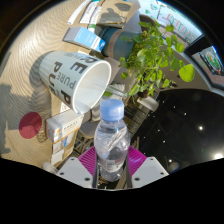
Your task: Pour water
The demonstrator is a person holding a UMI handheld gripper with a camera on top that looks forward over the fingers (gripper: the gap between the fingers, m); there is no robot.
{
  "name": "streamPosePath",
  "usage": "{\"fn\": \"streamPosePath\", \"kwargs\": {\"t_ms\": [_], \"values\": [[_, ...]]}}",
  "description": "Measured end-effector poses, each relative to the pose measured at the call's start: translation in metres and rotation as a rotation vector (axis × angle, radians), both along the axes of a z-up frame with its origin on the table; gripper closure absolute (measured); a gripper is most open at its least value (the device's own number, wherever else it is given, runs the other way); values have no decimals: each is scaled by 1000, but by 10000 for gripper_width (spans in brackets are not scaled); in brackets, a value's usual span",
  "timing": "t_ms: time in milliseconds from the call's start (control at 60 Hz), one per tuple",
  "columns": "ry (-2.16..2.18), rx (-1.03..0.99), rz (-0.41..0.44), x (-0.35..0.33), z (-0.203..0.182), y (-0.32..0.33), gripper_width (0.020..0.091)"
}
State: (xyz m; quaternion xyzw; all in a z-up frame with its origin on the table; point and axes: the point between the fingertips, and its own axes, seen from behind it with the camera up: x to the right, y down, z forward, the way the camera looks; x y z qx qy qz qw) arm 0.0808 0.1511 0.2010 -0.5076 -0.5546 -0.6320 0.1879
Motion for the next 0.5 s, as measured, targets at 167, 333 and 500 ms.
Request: {"fn": "streamPosePath", "kwargs": {"t_ms": [167, 333, 500], "values": [[120, 35, -17, -1, 13, -3, 724], [472, 125, -94, 4, 42, -15, 723], [953, 226, -150, 7, 73, -29, 719]]}}
